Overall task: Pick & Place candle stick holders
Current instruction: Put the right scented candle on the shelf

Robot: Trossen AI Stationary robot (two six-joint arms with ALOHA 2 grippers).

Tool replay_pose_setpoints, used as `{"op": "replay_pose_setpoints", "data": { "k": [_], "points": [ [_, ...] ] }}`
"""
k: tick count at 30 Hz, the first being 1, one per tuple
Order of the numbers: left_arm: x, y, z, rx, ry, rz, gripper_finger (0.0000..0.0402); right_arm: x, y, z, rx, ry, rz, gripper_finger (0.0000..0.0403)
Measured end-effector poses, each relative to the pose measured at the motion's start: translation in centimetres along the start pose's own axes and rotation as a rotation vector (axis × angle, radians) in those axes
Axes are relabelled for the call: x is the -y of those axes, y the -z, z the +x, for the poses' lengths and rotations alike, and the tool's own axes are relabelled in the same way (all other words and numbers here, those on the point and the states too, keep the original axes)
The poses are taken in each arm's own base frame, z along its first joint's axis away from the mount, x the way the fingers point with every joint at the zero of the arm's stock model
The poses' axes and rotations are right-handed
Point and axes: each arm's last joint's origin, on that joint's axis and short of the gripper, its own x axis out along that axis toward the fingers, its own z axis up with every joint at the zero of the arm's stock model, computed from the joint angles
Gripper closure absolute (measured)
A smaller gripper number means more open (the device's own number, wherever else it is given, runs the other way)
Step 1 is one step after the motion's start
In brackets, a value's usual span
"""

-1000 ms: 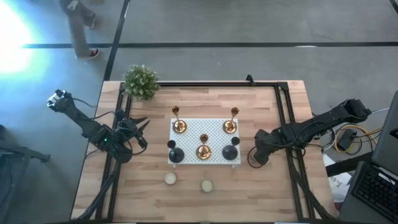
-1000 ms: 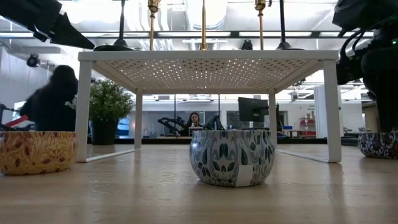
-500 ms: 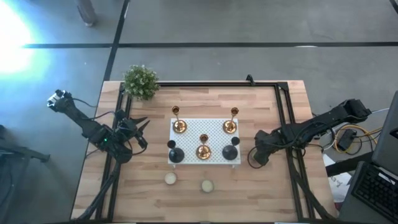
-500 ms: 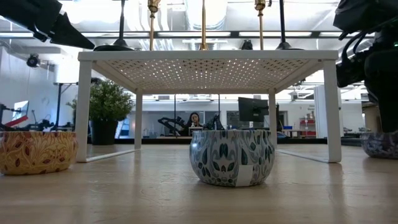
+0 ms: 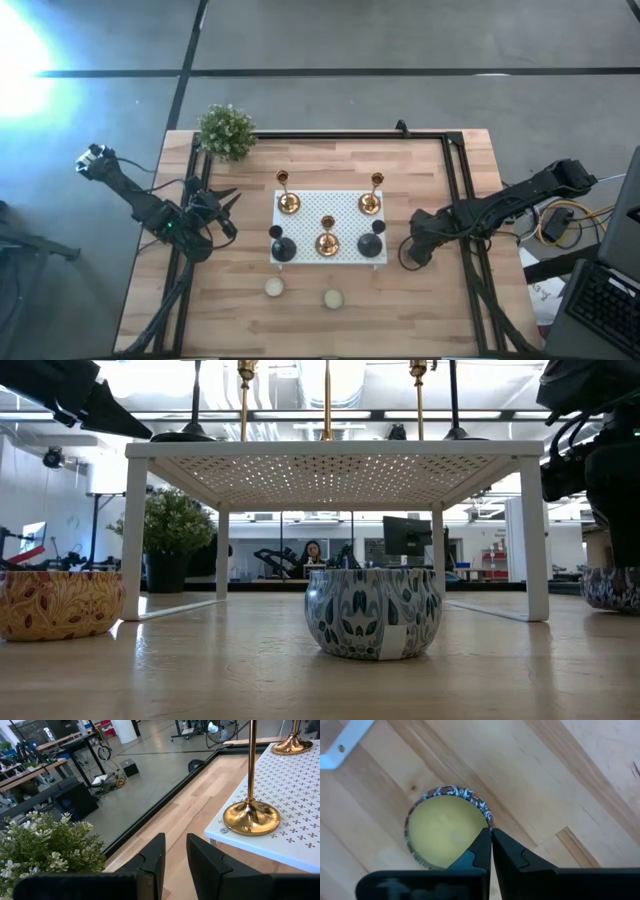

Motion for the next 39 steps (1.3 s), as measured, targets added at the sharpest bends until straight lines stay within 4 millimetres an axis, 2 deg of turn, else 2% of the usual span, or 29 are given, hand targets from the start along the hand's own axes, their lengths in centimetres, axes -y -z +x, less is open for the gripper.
{"op": "replay_pose_setpoints", "data": {
  "k": [10, 20, 26, 31, 39],
  "points": [
    [0.01, 0.00, -0.01, 0.000, 0.001, 0.000, 0.0319, -0.33, -0.25, -0.35, 0.027, -0.011, 0.017, 0.0389],
    [0.00, 0.00, -0.01, 0.000, 0.000, 0.000, 0.0319, -0.31, -0.27, -0.35, 0.033, -0.007, 0.024, 0.0328],
    [0.00, 0.00, 0.00, 0.000, 0.000, 0.000, 0.0319, -0.32, -0.28, -0.35, 0.034, -0.009, 0.022, 0.0307],
    [0.00, 0.00, 0.00, 0.000, 0.000, 0.000, 0.0319, -0.34, -0.29, -0.35, 0.035, -0.011, 0.021, 0.0309],
    [0.00, 0.00, 0.00, 0.000, 0.000, 0.000, 0.0319, -0.38, -0.32, -0.33, 0.038, -0.015, 0.015, 0.0337]
  ]
}}
